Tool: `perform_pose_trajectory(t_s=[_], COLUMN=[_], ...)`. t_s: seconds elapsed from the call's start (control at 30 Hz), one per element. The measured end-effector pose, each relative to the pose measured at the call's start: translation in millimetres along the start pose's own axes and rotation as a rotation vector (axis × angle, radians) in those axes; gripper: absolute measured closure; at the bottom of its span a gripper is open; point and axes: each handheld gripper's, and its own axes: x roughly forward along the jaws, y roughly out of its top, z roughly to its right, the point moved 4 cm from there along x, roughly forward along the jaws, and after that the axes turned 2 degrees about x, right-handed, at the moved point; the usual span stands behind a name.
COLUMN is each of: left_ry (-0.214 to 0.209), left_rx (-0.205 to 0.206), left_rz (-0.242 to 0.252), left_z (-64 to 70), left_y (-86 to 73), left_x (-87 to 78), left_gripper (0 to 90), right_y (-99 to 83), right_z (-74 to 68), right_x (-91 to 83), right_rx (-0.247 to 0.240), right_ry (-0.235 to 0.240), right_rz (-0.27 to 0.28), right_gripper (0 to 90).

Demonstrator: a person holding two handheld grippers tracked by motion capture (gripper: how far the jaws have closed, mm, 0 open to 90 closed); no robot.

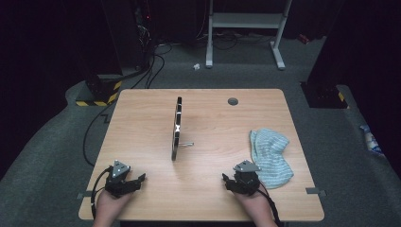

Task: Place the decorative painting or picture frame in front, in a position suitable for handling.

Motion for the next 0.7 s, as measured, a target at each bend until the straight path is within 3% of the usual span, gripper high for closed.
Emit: perform_pose_trajectory(t_s=[0.13, 0.33, 0.53, 0.7], left_ry=[0.002, 0.009, 0.008, -0.003], left_rx=[-0.005, -0.007, -0.007, -0.002], left_rz=[0.002, 0.001, 0.000, 0.003], left_z=[0.8, 1.8, 1.7, 1.5], left_y=[-1.0, -3.1, -3.1, -2.0], left_x=[-1.0, -3.4, -3.5, -2.2], left_gripper=[27.6, 27.5, 27.4, 27.4], right_y=[4.9, 14.4, 24.4, 39.5], right_z=[-5.2, -22.4, -48.0, -67.0], right_x=[-3.0, -5.9, -5.5, -1.3], right_rx=[-0.006, -0.056, -0.040, -0.056], right_ry=[0.016, 0.022, 0.100, 0.117], right_rz=[0.034, 0.095, 0.146, 0.188], right_gripper=[32.7, 35.1, 34.3, 35.6])
